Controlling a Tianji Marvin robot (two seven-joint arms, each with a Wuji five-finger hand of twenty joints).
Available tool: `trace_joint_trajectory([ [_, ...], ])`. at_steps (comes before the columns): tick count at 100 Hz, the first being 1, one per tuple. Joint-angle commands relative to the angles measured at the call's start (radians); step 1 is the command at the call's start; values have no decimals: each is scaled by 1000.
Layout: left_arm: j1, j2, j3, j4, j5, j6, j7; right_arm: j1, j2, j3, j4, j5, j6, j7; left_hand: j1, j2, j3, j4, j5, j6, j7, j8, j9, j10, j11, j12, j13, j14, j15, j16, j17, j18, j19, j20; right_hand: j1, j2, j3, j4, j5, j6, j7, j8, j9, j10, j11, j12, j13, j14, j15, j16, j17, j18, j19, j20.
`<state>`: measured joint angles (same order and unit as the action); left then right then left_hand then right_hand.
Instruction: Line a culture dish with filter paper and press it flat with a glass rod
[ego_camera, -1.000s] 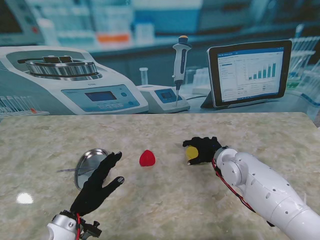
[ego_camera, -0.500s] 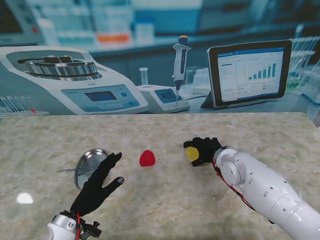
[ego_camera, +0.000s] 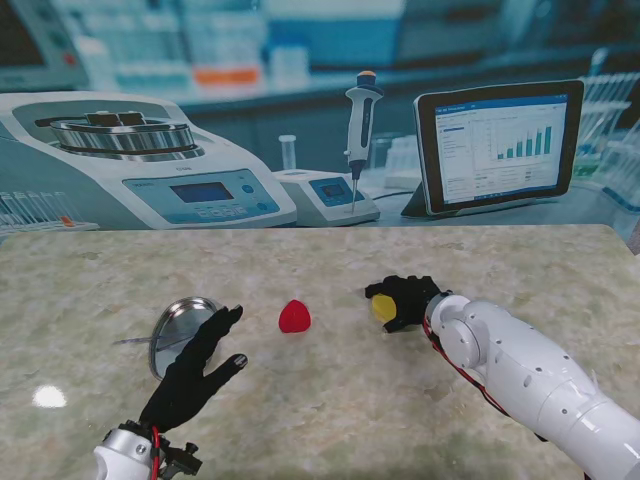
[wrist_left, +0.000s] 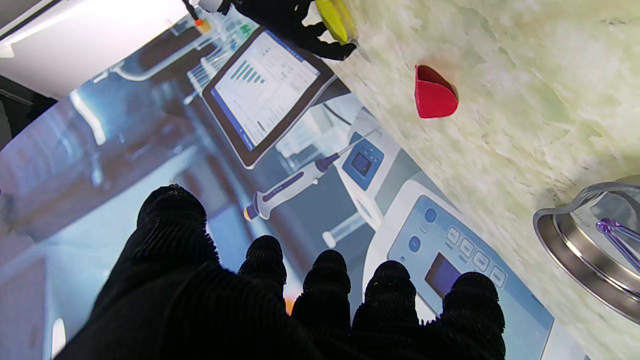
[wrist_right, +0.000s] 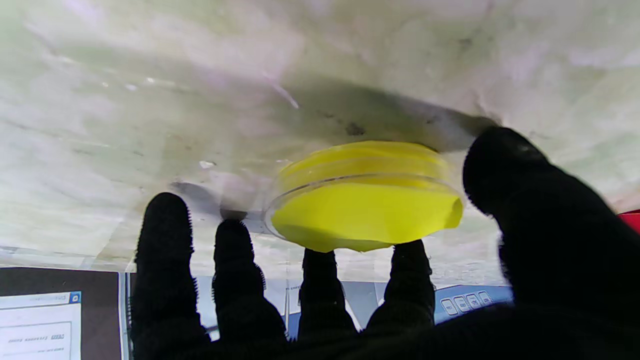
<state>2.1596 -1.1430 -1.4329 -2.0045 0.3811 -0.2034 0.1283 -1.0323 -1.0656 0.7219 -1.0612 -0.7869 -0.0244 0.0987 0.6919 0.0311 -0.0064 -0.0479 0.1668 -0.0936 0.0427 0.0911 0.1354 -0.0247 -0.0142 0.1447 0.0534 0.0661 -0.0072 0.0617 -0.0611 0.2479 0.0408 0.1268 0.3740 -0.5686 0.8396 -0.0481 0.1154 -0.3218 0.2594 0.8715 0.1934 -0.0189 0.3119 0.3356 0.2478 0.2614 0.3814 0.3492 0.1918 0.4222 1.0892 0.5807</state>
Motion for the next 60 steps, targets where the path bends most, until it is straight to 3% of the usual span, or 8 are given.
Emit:
trace_joint_trajectory([
  [1, 4, 1, -1, 0, -3, 0, -5, -2, -5, -6, 11, -1, -4, -7, 12, 30, -16, 31, -9, 2, 17, 12, -25, -17, 3, 13, -30, -28, -13, 16, -2, -19, -50, -7, 25, -64, 48, -25, 3, -33, 30, -13, -16, 6, 35, 18, 52, 16, 67, 34, 25, 9, 50, 31],
  [28, 1, 1, -1, 4, -7, -1, -7, 12, -12, -31, 42, 4, -25, -46, 11, 30, -17, 31, -9, 1, 21, 12, -26, -18, 3, 14, -29, -29, -13, 17, -2, -19, -49, -5, 72, -107, 154, -14, 45, -60, 138, 2, -12, 0, 189, 67, 120, 10, 133, 75, 102, -19, 108, 63],
  [60, -1, 1, -4, 7, -11, -1, -7, 26, -20, -60, 70, 14, -33, -68, 13, 27, -16, 31, -7, 2, 31, 16, -25, -16, 4, 19, -29, -29, -12, 19, -2, -20, -49, -2, 120, -105, 196, -10, 168, -72, 326, 7, -2, 9, 334, 91, 189, 1, 170, 91, 174, -33, 142, 66],
])
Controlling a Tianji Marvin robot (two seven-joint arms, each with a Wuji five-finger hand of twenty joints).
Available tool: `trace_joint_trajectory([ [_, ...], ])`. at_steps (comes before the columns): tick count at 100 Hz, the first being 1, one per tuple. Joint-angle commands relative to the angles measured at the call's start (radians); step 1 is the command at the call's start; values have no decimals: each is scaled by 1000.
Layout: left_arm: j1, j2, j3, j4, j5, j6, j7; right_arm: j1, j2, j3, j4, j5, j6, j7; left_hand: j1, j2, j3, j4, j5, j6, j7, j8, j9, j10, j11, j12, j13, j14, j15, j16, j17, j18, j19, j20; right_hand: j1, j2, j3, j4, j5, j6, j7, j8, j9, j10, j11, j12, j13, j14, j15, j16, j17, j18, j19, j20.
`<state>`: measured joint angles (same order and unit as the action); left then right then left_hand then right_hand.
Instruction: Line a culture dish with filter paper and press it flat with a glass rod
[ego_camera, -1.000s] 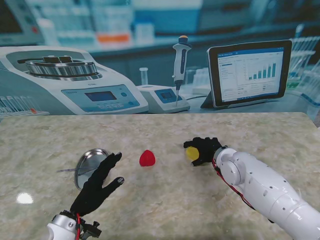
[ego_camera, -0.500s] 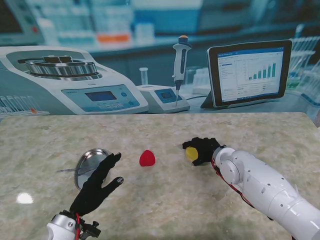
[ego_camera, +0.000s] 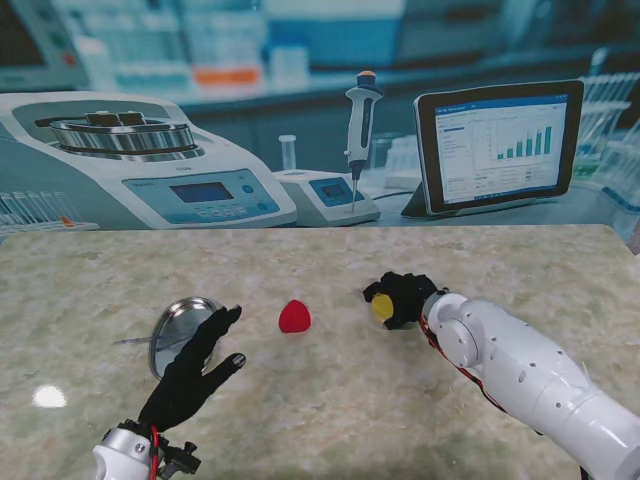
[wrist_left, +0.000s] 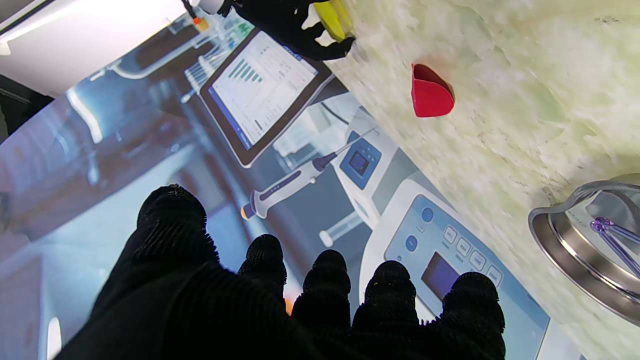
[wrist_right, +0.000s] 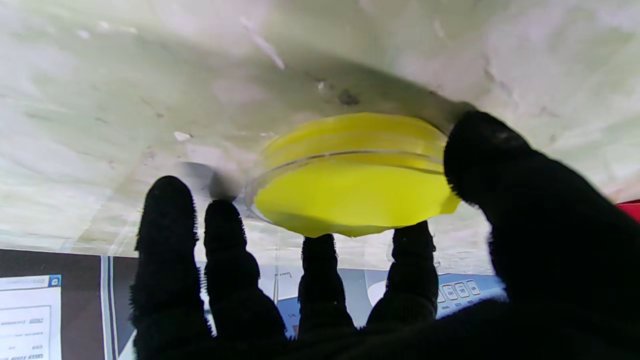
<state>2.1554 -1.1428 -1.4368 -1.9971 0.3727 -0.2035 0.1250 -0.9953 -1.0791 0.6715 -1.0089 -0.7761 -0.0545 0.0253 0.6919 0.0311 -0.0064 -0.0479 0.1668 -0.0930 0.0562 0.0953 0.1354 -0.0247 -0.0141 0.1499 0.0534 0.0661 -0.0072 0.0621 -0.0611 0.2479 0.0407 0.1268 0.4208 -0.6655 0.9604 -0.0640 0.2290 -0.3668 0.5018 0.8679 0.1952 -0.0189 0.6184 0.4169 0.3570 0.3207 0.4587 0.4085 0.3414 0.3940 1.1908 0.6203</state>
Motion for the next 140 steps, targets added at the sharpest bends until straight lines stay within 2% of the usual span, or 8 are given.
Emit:
trace_joint_trajectory([
  [1, 4, 1, 0, 0, -3, -1, -4, -10, -6, -10, 18, 4, -4, 4, 12, 27, -16, 31, -8, 2, 18, 11, -25, -15, 4, 14, -29, -29, -12, 19, -2, -20, -49, -2, 75, -8, 77, 6, 58, -26, 97, 9, -1, 9, 30, 9, 84, -59, 96, 34, 29, -8, 44, 26],
  [18, 3, 1, -1, 2, -4, -3, -5, -8, -11, -16, 32, 12, -14, -14, 13, 26, -16, 31, -8, 2, 21, 11, -25, -16, 4, 15, -30, -28, -12, 19, -2, -20, -49, -1, 98, -16, 103, 7, 77, -15, 182, -3, 19, 21, 64, 16, 133, -79, 127, 46, 109, -41, 66, 11],
  [44, 3, 1, -5, 4, -7, -5, -6, -4, -19, -21, 53, 20, -30, -45, 11, 24, -16, 31, -8, 2, 25, 11, -25, -16, 4, 16, -29, -29, -12, 20, -2, -20, -49, 1, 129, -15, 136, 17, 78, -20, 216, -25, 42, 23, 92, 27, 189, -88, 163, 63, 182, -65, 86, -6],
  [114, 3, 0, -6, 8, -5, -9, -1, -34, -16, 35, 13, -28, -53, -106, 9, 21, -16, 31, -9, -1, 26, 9, -25, -17, 4, 16, -29, -29, -12, 20, -2, -20, -49, 2, 158, -31, 149, 11, 80, -28, 244, -53, 72, 27, 112, 39, 242, -102, 209, 98, 240, -104, 136, -3],
  [140, 3, 0, -7, 9, -5, -9, -1, -28, -21, 31, 22, -34, -52, -134, 9, 19, -16, 31, -10, 1, 26, 8, -25, -17, 3, 15, -30, -29, -13, 20, -2, -19, -50, 2, 152, -35, 147, 8, 75, -24, 255, -56, 55, 40, 160, 76, 232, -106, 245, 128, 240, -116, 159, 15],
])
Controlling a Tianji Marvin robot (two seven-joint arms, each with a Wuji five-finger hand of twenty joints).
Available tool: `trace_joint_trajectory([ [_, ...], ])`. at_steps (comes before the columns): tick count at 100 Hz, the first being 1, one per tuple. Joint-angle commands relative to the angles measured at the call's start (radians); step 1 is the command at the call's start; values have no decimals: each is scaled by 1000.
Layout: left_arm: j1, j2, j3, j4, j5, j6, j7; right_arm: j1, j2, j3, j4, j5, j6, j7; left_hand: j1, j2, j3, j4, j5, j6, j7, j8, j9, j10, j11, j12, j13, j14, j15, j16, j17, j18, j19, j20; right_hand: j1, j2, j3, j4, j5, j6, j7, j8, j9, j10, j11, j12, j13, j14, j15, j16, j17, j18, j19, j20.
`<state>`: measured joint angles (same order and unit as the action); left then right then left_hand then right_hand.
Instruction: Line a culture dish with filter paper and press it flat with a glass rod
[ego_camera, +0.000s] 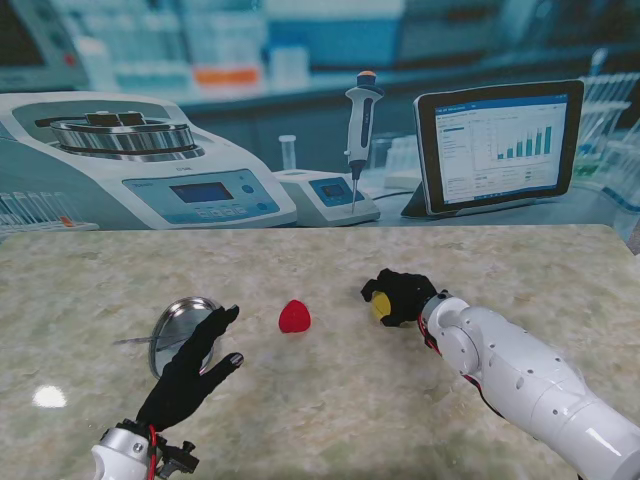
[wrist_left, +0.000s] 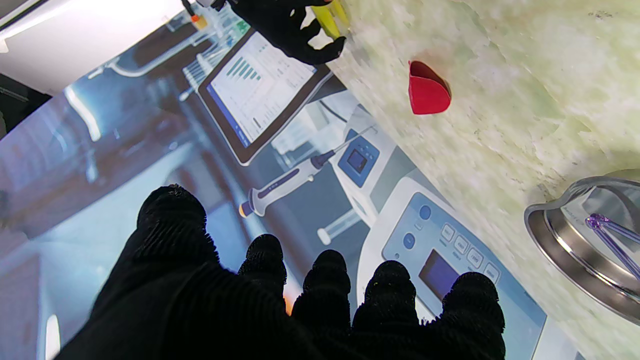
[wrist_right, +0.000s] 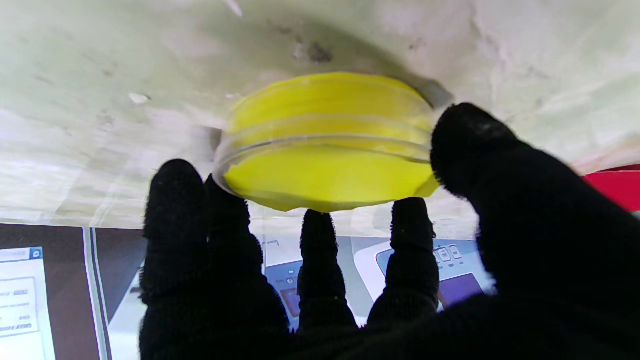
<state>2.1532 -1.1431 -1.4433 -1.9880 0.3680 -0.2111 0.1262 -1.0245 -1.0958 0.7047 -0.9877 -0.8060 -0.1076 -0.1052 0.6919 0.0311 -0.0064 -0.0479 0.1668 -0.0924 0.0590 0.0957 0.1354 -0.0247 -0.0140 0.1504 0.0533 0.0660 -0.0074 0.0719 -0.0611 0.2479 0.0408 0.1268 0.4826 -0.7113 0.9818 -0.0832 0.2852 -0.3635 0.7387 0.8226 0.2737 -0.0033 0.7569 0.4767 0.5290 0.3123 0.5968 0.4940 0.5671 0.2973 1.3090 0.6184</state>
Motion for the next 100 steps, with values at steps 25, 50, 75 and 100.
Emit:
trace_joint_trajectory([
  [25, 5, -1, -1, 0, -1, -2, -1, 7, -7, -2, 9, -9, -3, -25, 9, 18, -15, 31, -9, 0, 23, 7, -25, -16, 3, 14, -29, -29, -12, 10, -2, -18, -50, 1, 92, 7, 127, 27, 10, -28, 19, -9, -34, 25, 38, 37, 54, -97, 117, 50, 12, -23, 47, 26],
  [50, 5, -1, -2, 0, -1, -2, -1, 1, -5, 12, -2, -16, -5, -29, 8, 18, -15, 31, -9, -1, 23, 7, -25, -16, 3, 14, -30, -29, -13, 10, -2, -19, -50, 1, 92, 10, 127, 27, 10, -30, 18, -9, -32, 25, 36, 43, 56, -97, 119, 53, 14, -24, 49, 33],
  [75, 5, 0, -4, -1, -1, -3, -2, -69, 10, 90, -113, -49, -6, 11, 8, 18, -15, 31, -9, -1, 23, 7, -25, -17, 3, 14, -30, -29, -12, 10, -2, -18, -50, 0, 94, 12, 123, 27, 5, -29, 12, -10, -31, 21, 32, 45, 53, -96, 121, 55, 12, -25, 51, 39],
  [100, 5, 0, -5, -1, -3, -1, -5, -198, 29, 202, -286, -101, -19, 69, 9, 17, -15, 31, -9, -1, 24, 7, -25, -17, 3, 13, -29, -29, -12, 10, -2, -19, -50, 0, 96, 17, 114, 28, -4, -28, 1, -13, -37, 20, 25, 45, 48, -93, 119, 57, 9, -25, 51, 44],
])
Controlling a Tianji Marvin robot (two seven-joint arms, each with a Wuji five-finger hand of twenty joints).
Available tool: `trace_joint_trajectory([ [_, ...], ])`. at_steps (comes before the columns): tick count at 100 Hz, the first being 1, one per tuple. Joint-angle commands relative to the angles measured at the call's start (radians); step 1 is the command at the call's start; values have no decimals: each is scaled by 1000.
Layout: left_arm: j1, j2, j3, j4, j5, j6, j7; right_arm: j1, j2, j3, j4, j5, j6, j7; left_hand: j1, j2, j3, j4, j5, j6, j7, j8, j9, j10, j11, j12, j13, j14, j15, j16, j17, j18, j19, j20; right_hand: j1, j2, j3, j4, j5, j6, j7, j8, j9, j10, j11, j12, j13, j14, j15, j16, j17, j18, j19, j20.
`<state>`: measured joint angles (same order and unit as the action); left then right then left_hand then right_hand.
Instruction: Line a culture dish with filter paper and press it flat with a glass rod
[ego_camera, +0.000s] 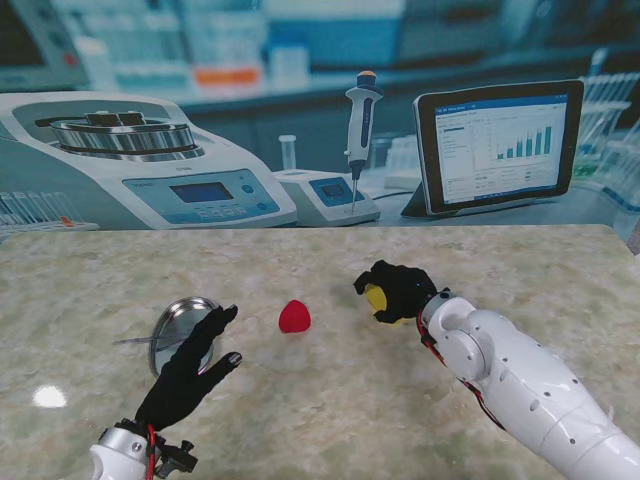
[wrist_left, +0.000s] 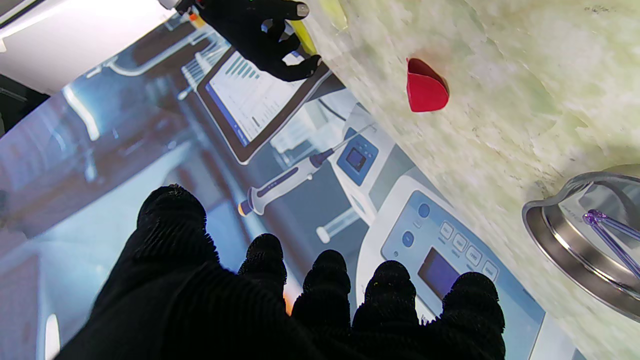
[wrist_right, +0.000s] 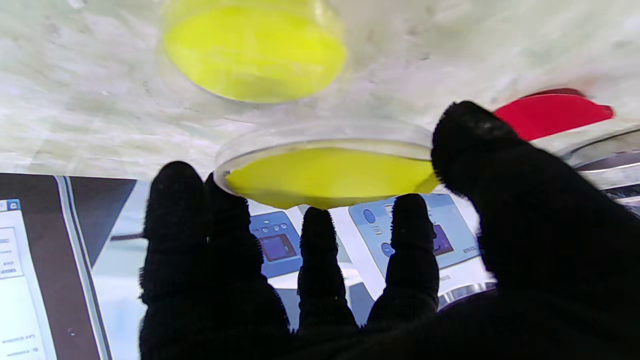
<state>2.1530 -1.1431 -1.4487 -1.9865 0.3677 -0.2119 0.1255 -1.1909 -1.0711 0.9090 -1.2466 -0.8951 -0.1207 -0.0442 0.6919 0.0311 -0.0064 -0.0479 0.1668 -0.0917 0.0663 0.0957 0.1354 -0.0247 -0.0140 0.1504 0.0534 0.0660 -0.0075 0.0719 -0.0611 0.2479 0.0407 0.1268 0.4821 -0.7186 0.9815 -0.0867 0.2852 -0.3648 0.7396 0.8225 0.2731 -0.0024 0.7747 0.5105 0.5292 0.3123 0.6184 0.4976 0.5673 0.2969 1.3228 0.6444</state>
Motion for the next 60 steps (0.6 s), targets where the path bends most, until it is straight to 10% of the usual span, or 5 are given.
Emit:
trace_joint_trajectory([
  [1, 6, 0, 0, -3, -2, -1, -4, -37, 5, 1, -34, -13, -7, 10, 8, 17, -15, 31, -9, -2, 16, 7, -25, -17, 3, 13, -30, -29, -12, 10, -2, -19, -50, 0, 97, 25, 114, 31, -4, -27, -1, -13, -37, 20, 6, 11, 48, -92, 97, 53, 9, -24, 38, 19],
  [60, 2, 2, 10, 9, 4, -3, -8, -351, 26, 129, -354, -115, -73, 34, 9, 17, -15, 31, -9, -2, 16, 6, -26, -16, 2, 11, -30, -28, -12, 10, -2, -18, -50, 0, 97, 39, 93, 34, -15, -30, -18, -13, -43, 18, -6, 12, 37, -87, 93, 57, -7, -22, 35, 32],
])
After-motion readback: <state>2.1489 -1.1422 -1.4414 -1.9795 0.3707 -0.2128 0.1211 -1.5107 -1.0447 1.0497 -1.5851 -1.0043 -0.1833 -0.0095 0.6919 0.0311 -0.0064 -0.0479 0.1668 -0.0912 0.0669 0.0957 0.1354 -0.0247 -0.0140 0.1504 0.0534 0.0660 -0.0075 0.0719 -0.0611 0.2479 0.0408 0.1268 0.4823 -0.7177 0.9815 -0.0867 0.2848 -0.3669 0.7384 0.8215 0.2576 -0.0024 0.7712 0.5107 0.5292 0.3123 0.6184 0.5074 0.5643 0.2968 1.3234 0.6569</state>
